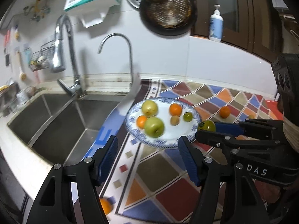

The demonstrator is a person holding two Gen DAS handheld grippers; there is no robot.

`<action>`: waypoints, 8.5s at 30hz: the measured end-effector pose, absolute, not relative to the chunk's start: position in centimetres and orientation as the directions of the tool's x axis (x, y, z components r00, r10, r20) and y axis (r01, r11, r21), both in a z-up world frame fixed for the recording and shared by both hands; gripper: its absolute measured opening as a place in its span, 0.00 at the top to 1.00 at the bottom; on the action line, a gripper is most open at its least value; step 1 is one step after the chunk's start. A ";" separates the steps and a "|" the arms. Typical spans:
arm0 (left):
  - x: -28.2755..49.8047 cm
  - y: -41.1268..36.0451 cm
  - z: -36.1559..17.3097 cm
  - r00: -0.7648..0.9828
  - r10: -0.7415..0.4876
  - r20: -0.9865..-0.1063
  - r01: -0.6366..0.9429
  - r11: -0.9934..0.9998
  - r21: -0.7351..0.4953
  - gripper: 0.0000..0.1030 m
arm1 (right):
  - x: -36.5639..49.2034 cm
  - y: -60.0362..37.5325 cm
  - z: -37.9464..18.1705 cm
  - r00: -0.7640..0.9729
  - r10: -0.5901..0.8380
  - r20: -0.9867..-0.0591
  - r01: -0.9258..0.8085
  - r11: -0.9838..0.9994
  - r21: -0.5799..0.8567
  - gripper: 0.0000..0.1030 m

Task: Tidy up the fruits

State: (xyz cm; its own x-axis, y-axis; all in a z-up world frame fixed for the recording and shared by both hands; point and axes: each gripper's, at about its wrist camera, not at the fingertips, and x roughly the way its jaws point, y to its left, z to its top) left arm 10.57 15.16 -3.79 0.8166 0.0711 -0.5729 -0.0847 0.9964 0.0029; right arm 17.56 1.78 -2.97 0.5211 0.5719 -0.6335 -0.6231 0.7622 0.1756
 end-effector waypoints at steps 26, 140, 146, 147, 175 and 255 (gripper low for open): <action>5.3 20.9 -10.2 0.676 0.221 -0.703 -0.295 0.955 0.016 0.40 | 14.6 10.2 -7.5 0.292 0.629 -0.720 -0.791 0.583 0.189 0.72; 17.2 -1.9 -0.4 0.875 -0.081 -0.477 0.144 0.985 0.099 0.03 | 18.7 -19.1 -1.9 0.776 0.191 -0.601 -0.173 0.981 0.087 0.50; 18.9 -3.4 -0.9 0.864 -0.102 -0.493 0.173 0.980 0.099 0.03 | 19.3 -21.0 -1.9 0.791 0.162 -0.591 -0.135 0.987 0.090 0.50; 19.3 -3.6 -1.1 0.862 -0.107 -0.496 0.179 0.979 0.100 0.03 | 19.5 -21.3 -2.1 0.791 0.158 -0.591 -0.129 0.987 0.092 0.50; 32.2 -7.6 -9.9 0.712 -0.184 -0.678 0.325 0.942 0.087 0.31 | 29.9 -24.6 -10.6 0.669 0.128 -0.732 -0.048 0.990 0.129 0.51; 19.3 8.8 -2.4 0.828 -0.084 -0.555 0.131 0.990 0.046 0.61 | 20.7 -7.6 -1.8 0.716 0.373 -0.590 -0.351 0.923 0.157 0.71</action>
State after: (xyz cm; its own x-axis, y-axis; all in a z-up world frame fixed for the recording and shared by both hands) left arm 19.28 8.82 -2.36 0.8278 -0.0836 -0.5547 0.1306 0.9904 0.0457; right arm 20.69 -7.56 -1.82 0.7159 0.3728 -0.5904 -0.3514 0.9230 0.1567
